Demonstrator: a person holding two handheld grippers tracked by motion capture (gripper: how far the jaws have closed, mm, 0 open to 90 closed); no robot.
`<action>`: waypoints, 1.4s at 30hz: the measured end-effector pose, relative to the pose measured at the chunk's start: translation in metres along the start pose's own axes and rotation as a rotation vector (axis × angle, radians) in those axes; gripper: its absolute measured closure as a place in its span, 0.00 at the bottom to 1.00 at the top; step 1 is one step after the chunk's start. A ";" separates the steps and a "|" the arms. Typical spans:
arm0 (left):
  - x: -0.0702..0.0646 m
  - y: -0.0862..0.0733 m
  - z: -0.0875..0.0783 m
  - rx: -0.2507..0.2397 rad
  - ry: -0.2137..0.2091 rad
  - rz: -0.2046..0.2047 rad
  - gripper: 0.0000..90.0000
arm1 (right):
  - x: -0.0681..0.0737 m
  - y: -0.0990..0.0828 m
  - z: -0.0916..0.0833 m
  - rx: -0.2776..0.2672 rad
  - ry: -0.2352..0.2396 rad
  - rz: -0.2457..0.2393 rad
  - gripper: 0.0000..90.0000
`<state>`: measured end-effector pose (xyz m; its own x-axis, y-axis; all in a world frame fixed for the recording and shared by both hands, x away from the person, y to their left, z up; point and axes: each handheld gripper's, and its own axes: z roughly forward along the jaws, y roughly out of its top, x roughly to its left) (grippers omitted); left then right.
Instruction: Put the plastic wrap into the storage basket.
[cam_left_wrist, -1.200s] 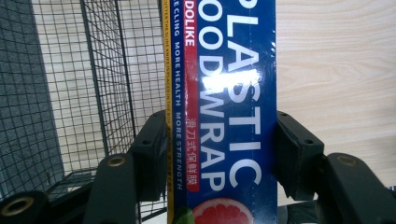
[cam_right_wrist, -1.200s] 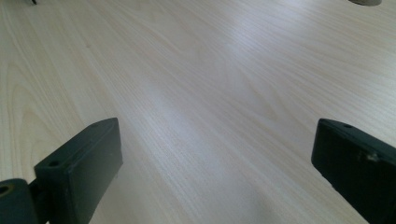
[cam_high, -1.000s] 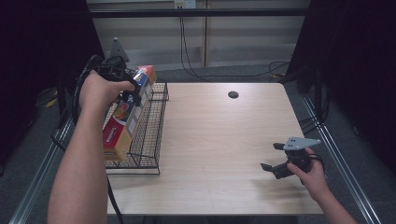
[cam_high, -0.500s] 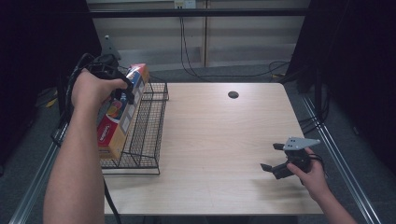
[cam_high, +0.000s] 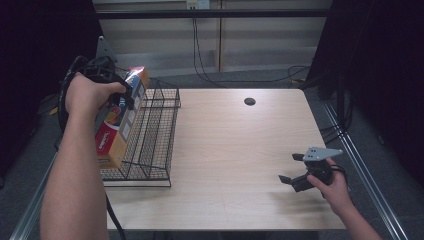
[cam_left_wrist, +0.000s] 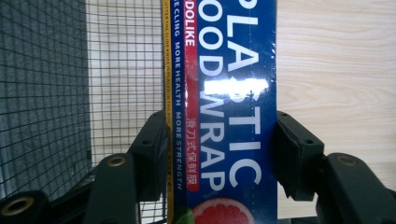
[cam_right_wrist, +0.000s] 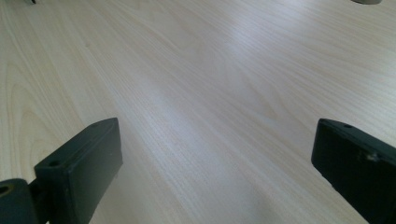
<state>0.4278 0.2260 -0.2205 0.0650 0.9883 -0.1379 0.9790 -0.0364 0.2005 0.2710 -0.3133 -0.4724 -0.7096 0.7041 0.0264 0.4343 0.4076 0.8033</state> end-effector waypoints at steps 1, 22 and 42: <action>0.000 0.000 0.000 0.000 0.000 0.000 0.49 | 0.000 0.000 0.000 0.000 0.000 0.000 0.02; 0.022 0.006 0.009 0.000 0.048 -0.025 0.49 | 0.000 0.000 0.000 0.004 0.008 0.002 0.02; 0.038 0.005 0.022 -0.007 0.054 -0.077 0.49 | -0.001 -0.001 0.000 -0.002 -0.010 0.006 0.02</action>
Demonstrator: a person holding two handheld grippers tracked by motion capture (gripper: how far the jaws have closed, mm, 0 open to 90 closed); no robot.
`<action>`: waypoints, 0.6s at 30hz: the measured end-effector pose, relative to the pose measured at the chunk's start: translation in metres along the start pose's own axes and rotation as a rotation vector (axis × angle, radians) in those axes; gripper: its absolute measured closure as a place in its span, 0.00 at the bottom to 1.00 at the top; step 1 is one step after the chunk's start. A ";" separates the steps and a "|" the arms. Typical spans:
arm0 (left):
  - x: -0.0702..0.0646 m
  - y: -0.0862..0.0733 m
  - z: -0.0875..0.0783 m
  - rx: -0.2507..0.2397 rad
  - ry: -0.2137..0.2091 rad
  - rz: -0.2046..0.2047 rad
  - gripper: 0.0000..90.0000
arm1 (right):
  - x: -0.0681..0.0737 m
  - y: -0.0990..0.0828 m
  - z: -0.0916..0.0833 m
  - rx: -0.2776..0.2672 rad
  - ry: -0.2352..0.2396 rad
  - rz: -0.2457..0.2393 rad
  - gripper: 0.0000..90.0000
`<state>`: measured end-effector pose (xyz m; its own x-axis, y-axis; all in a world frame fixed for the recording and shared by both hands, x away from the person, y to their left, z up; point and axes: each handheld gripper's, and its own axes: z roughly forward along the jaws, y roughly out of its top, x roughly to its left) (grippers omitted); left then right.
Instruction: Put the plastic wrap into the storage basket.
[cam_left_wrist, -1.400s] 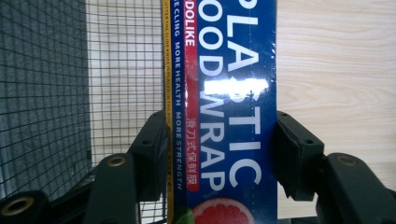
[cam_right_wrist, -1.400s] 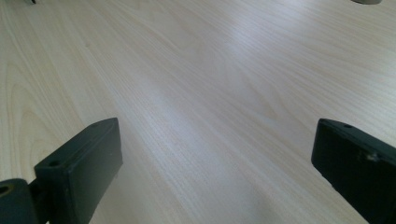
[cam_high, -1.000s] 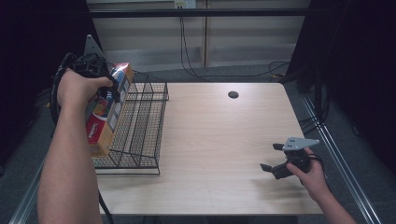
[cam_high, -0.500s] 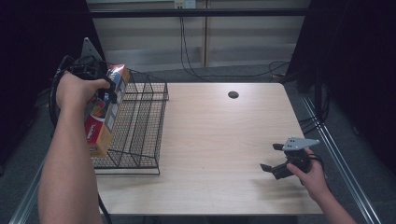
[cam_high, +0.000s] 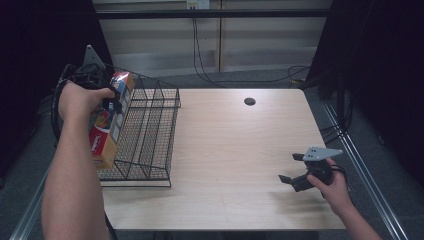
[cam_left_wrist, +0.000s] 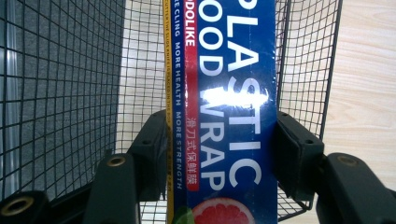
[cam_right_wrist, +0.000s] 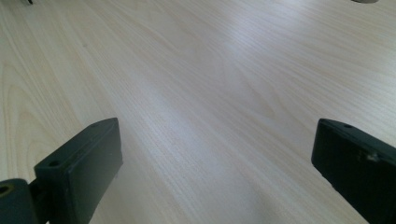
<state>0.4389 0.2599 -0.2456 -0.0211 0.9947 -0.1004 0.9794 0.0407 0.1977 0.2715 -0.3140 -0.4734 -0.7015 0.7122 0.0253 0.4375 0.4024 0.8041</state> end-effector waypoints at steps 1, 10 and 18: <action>0.000 0.000 0.000 0.000 0.000 0.000 0.49 | 0.000 0.000 0.000 0.000 0.000 0.000 0.02; 0.005 0.002 0.007 0.015 0.009 0.006 0.49 | 0.001 0.000 0.001 0.007 0.007 0.002 0.02; 0.007 0.003 0.014 0.028 0.003 -0.012 0.49 | 0.001 0.000 0.001 0.011 0.016 0.000 0.02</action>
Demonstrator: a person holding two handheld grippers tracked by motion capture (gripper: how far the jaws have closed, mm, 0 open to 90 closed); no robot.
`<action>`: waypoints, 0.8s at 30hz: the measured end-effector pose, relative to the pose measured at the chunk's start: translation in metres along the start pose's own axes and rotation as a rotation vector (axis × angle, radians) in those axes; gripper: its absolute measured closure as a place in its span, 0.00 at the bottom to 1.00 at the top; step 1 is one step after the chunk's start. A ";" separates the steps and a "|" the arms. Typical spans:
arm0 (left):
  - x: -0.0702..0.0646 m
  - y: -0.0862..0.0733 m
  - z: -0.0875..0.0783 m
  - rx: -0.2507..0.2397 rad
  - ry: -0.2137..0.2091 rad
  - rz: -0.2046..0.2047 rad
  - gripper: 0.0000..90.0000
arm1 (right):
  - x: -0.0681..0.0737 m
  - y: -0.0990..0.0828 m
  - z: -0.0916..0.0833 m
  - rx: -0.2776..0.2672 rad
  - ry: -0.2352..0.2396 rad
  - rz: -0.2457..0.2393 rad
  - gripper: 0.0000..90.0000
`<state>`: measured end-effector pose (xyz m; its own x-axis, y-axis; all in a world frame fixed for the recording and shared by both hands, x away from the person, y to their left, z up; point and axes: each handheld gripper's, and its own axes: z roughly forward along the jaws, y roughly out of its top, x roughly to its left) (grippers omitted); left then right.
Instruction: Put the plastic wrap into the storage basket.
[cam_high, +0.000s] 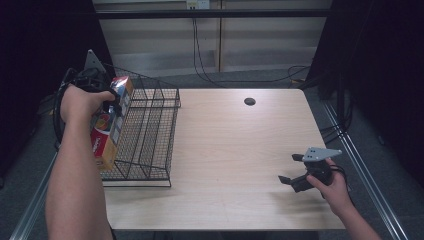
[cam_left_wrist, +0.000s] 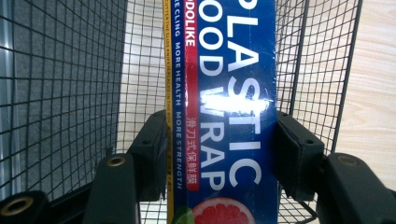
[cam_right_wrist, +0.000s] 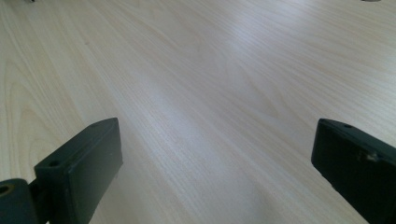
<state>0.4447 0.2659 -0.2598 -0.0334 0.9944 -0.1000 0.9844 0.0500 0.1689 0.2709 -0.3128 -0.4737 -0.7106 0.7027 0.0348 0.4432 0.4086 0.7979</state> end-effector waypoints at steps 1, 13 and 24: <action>0.000 0.000 0.001 0.000 0.009 0.005 0.49 | 0.000 0.000 0.000 -0.002 -0.002 0.001 0.02; 0.005 0.003 0.010 -0.003 0.020 -0.020 0.49 | 0.001 0.000 0.002 -0.001 -0.004 -0.009 0.02; 0.008 0.006 0.014 -0.004 0.029 -0.040 0.49 | 0.002 0.000 0.002 0.003 0.001 -0.006 0.02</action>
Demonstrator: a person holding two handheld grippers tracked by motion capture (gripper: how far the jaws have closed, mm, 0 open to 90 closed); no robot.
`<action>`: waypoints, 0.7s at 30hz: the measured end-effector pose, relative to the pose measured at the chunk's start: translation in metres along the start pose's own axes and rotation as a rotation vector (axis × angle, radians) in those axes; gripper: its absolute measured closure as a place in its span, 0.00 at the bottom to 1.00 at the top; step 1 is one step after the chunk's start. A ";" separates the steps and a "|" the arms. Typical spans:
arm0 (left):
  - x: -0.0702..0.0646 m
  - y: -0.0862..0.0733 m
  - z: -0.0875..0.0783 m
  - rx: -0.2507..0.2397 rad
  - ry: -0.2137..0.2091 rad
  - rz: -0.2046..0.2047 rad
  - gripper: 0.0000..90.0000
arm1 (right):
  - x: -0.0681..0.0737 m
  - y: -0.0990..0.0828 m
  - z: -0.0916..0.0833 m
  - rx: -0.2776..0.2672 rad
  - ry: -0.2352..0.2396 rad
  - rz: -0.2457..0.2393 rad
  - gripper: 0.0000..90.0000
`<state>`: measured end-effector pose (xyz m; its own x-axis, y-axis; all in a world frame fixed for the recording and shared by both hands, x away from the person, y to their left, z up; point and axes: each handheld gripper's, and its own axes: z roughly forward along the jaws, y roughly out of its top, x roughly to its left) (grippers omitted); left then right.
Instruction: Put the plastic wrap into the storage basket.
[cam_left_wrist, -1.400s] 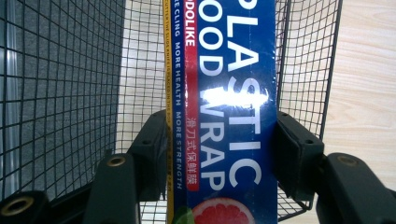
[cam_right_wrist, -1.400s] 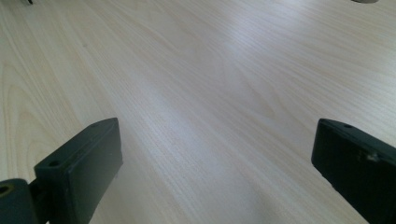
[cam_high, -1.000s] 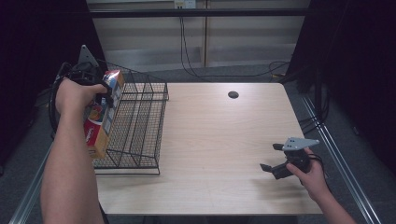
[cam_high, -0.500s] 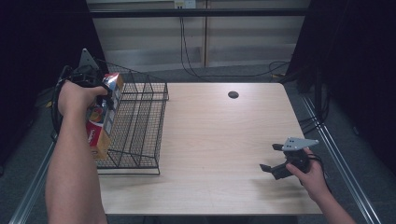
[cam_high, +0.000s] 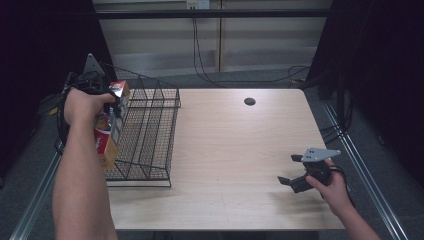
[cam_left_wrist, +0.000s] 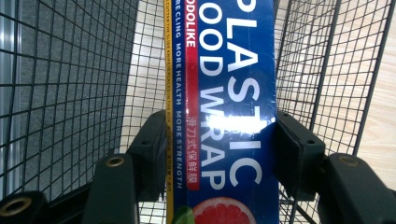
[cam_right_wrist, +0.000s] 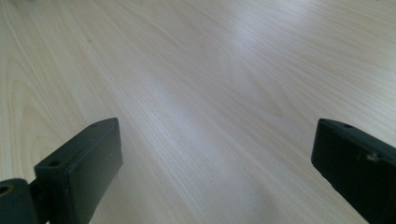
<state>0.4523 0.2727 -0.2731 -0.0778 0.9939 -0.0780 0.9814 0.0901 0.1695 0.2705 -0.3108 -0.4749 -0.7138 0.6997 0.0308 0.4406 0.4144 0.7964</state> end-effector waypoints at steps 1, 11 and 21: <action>0.000 0.000 0.001 0.001 0.001 0.000 0.49 | 0.000 0.000 0.000 -0.001 -0.001 0.000 0.02; 0.002 0.004 0.006 -0.013 0.006 -0.032 0.48 | 0.000 0.000 0.000 0.000 0.001 0.002 0.02; 0.008 0.008 0.013 -0.010 0.011 -0.041 0.48 | -0.001 0.000 0.000 0.004 0.005 0.004 0.02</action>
<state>0.4614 0.2800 -0.2857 -0.1197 0.9900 -0.0746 0.9756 0.1312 0.1758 0.2715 -0.3115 -0.4756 -0.7148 0.6983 0.0370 0.4456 0.4140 0.7937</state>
